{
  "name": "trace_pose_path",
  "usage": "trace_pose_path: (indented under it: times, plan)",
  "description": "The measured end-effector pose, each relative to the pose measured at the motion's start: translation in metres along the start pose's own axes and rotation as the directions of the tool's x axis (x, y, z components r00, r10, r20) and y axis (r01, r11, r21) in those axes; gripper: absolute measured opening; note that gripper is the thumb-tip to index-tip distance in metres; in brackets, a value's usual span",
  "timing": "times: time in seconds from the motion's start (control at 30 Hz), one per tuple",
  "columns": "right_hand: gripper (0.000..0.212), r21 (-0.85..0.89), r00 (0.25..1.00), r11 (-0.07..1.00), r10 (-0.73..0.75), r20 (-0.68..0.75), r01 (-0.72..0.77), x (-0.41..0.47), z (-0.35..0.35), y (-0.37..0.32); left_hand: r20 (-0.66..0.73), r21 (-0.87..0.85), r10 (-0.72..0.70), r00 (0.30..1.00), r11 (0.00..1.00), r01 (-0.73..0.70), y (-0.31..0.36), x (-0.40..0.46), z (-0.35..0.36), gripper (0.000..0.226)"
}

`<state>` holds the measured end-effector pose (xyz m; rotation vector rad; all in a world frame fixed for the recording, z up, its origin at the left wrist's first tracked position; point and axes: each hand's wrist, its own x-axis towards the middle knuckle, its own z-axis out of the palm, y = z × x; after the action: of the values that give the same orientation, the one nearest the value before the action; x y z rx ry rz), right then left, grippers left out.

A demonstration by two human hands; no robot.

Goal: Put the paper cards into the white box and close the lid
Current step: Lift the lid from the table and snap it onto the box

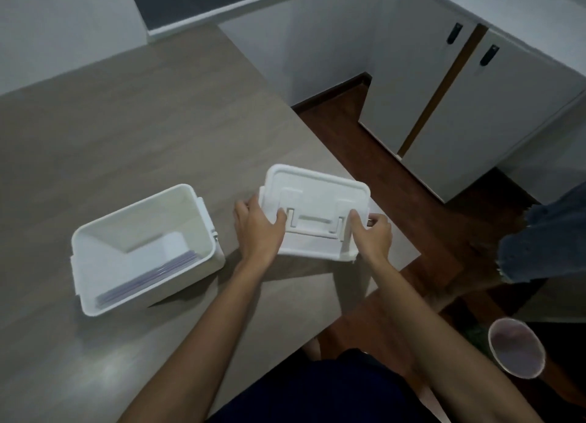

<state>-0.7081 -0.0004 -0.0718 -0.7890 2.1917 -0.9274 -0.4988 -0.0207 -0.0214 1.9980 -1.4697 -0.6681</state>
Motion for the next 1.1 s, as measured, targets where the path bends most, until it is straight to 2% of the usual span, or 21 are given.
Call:
trace_pose_path:
  times: [0.1, 0.17, 0.3, 0.4, 0.53, 0.73, 0.83, 0.97, 1.1]
  plan:
    - [0.053, 0.123, 0.997, 0.991, -0.052, -0.052, 0.058, -0.007, 0.002, -0.040, -0.155, -0.027, 0.105, 0.982, 0.994, -0.110, 0.020, 0.004, -0.035, 0.056]
    - [0.055, 0.175, 0.990, 0.975, -0.134, -0.050, 0.140, -0.015, 0.010, -0.070, -0.247, -0.038, 0.114, 0.962, 0.991, -0.127, 0.023, 0.009, -0.062, 0.057]
    - [0.051, 0.219, 0.954, 0.936, -0.295, 0.057, 0.276, -0.038, 0.041, -0.122, -0.372, -0.073, 0.038, 0.927, 0.995, -0.070, -0.002, 0.023, -0.120, 0.055]
    - [0.050, 0.179, 0.905, 0.915, -0.391, 0.166, 0.363, -0.062, 0.073, -0.148, -0.422, -0.099, -0.071, 0.904, 0.995, 0.032, -0.038, 0.028, -0.158, 0.055]
    - [0.048, 0.110, 0.830, 0.884, -0.464, 0.310, 0.454, -0.096, 0.118, -0.168, -0.445, -0.101, -0.201, 0.873, 0.980, 0.174, -0.096, 0.027, -0.197, 0.054]
    - [0.052, -0.067, 0.740, 0.826, -0.461, 0.490, 0.559, -0.136, 0.170, -0.166, -0.388, -0.054, -0.358, 0.849, 0.929, 0.367, -0.183, 0.013, -0.224, 0.056]
    - [0.055, -0.142, 0.718, 0.789, -0.448, 0.532, 0.598, -0.146, 0.183, -0.158, -0.360, -0.036, -0.408, 0.839, 0.905, 0.425, -0.208, 0.006, -0.225, 0.061]
    - [0.058, -0.156, 0.702, 0.760, -0.475, 0.530, 0.631, -0.150, 0.192, -0.147, -0.322, -0.032, -0.440, 0.838, 0.890, 0.455, -0.225, 0.001, -0.220, 0.065]
    - [0.056, -0.160, 0.696, 0.740, -0.505, 0.510, 0.654, -0.146, 0.199, -0.146, -0.288, -0.188, -0.469, 0.835, 0.882, 0.431, -0.235, 0.007, -0.216, 0.063]
